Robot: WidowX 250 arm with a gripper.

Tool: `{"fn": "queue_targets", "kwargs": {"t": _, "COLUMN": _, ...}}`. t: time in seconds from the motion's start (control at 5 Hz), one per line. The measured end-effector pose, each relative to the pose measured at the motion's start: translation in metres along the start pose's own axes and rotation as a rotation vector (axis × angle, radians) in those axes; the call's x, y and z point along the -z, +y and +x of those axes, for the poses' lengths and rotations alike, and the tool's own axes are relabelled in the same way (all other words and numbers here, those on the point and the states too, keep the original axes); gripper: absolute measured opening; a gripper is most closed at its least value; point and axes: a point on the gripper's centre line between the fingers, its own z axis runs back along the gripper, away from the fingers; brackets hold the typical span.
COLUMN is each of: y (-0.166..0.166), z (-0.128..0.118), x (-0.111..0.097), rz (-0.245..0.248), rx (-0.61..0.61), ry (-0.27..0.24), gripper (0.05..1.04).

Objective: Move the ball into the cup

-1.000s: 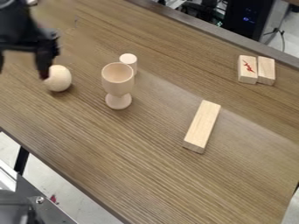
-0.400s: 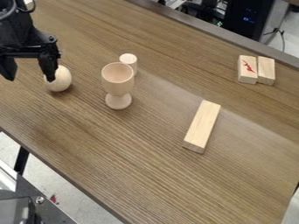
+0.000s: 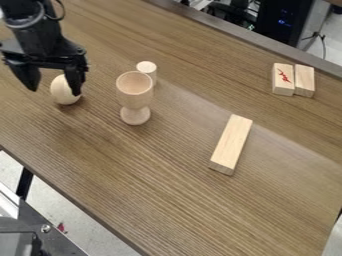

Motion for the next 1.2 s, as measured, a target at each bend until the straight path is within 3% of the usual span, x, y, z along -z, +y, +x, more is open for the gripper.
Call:
{"fn": "queue_targets", "kwargs": {"t": 0.4, "y": -0.010, "z": 0.017, "x": 0.014, "rz": 0.013, "rx": 0.045, "ry": 0.004, "gripper": 0.999}}
{"fn": "queue_targets", "kwargs": {"t": 0.8, "y": -0.002, "z": 0.028, "x": 0.020, "rz": 0.089, "rx": -0.034, "ry": 0.007, "gripper": 0.999}}
{"fn": "queue_targets", "kwargs": {"t": 1.2, "y": -0.001, "z": 0.026, "x": 0.031, "rz": 0.085, "rx": -0.049, "ry": 0.066, "gripper": 0.999}}
